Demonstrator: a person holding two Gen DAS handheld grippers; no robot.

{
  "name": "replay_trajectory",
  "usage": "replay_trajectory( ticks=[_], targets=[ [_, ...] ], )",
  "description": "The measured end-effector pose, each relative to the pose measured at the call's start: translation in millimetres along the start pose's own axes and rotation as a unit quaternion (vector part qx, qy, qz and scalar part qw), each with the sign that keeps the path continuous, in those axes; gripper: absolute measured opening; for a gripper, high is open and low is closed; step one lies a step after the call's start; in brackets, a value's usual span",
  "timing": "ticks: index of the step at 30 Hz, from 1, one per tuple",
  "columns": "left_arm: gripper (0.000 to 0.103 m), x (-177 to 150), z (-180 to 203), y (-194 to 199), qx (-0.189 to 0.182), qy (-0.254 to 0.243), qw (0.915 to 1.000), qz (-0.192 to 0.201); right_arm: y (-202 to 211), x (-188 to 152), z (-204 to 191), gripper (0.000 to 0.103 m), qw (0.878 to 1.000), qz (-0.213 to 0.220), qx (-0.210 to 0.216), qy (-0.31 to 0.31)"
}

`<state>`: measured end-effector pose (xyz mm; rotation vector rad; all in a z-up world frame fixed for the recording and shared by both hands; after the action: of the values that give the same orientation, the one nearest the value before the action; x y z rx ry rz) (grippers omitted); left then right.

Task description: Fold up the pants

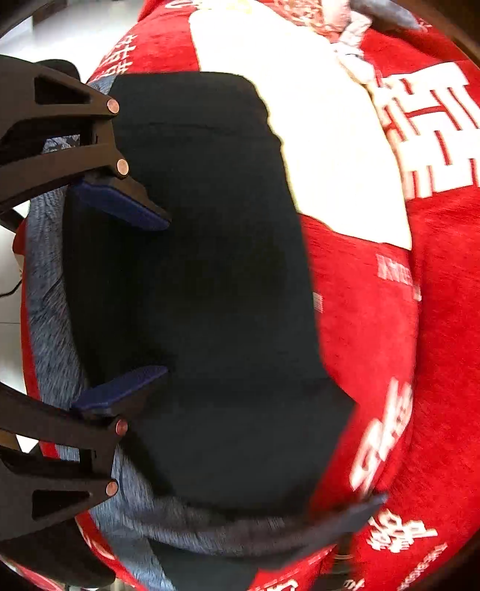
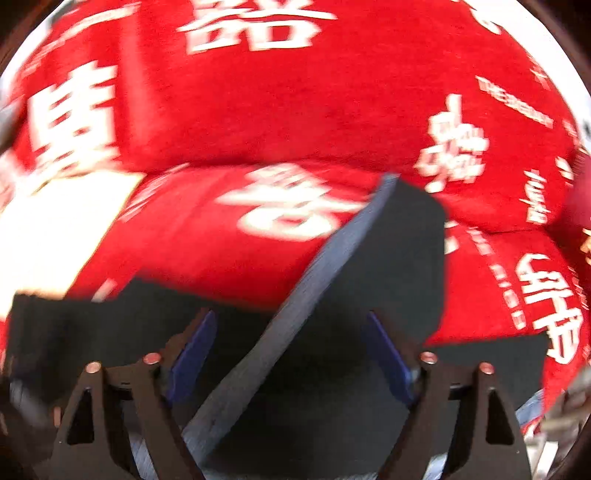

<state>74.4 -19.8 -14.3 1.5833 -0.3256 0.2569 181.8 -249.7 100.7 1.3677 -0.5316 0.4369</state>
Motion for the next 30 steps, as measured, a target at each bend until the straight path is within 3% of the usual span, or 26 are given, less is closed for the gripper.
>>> replay_trajectory(
  ticks=[2, 4, 6, 9, 11, 12, 13, 14, 17, 19, 23, 25, 27, 30],
  targets=[
    [0.094, -7.5, -7.6, 0.9, 0.011, -0.002, 0.9999, -0.001, -28.3, 26.2, 12.6, 0.087, 0.999, -0.028, -0.019, -0.022],
    [0.103, -18.9, -22.6, -1.1, -0.005, 0.014, 0.9998, -0.011, -56.7, 48.0, 19.1, 0.087, 0.997, -0.054, -0.022, -0.043],
    [0.103, -31.6, -43.4, -2.5, -0.018, 0.046, 0.9985, -0.024, -85.4, 60.1, 26.8, 0.087, 0.994, -0.087, -0.039, -0.062],
    [0.103, -41.1, -67.6, -1.9, -0.041, 0.092, 0.9940, -0.044, -128.6, 60.6, 35.4, 0.087, 0.982, -0.159, -0.073, -0.071],
    [0.103, -41.5, -68.6, 3.3, -0.043, 0.087, 0.9944, -0.041, -157.7, 51.3, 38.8, 0.087, 0.969, -0.221, -0.093, -0.058],
    [0.103, -41.0, -66.4, 6.3, -0.036, 0.082, 0.9953, -0.038, -166.3, 45.2, 41.3, 0.088, 0.967, -0.234, -0.082, -0.054],
    [0.103, -41.3, -65.9, 10.2, -0.023, 0.076, 0.9963, -0.033, -163.3, 45.8, 49.1, 0.087, 0.973, -0.210, -0.061, -0.071],
    [0.103, -36.5, -59.2, 15.2, -0.010, 0.068, 0.9975, -0.020, -161.2, 43.9, 56.5, 0.075, 0.973, -0.207, -0.049, -0.086],
    [0.103, -22.1, -50.8, 35.5, -0.043, 0.063, 0.9970, 0.009, -143.0, 36.7, 80.7, 0.018, 0.973, -0.199, -0.025, -0.111],
    [0.103, -12.1, -43.9, 48.0, -0.058, 0.056, 0.9963, 0.030, -117.8, 27.0, 105.5, 0.016, 0.974, -0.171, -0.005, -0.147],
    [0.103, 19.6, -22.3, 57.2, -0.078, 0.031, 0.9952, 0.050, -40.3, -10.9, 152.6, 0.015, 0.978, -0.075, -0.018, -0.192],
    [0.103, 27.2, -6.8, 49.3, -0.088, 0.018, 0.9950, 0.043, 10.2, -44.5, 176.7, 0.007, 0.975, -0.024, -0.042, -0.219],
    [0.103, 29.3, 9.6, 37.2, -0.094, 0.005, 0.9950, 0.032, 39.4, -74.3, 189.9, 0.007, 0.971, -0.005, -0.063, -0.233],
    [0.103, 31.0, 44.2, 8.3, -0.103, -0.008, 0.9947, -0.005, 52.5, -127.5, 203.7, 0.007, 0.968, -0.020, -0.091, -0.234]
  ],
)
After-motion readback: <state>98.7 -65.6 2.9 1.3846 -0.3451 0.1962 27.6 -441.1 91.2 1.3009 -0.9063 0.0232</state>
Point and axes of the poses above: each gripper's, at about its wrist camera, not at the fingertips, and y roughly against the way its jaws point, z to its right, x to its top, the point moved 3 cm from there along -y, roughly the way its jaws point, and after that the axes turned 3 degrees about z, right-handed, at the moved point
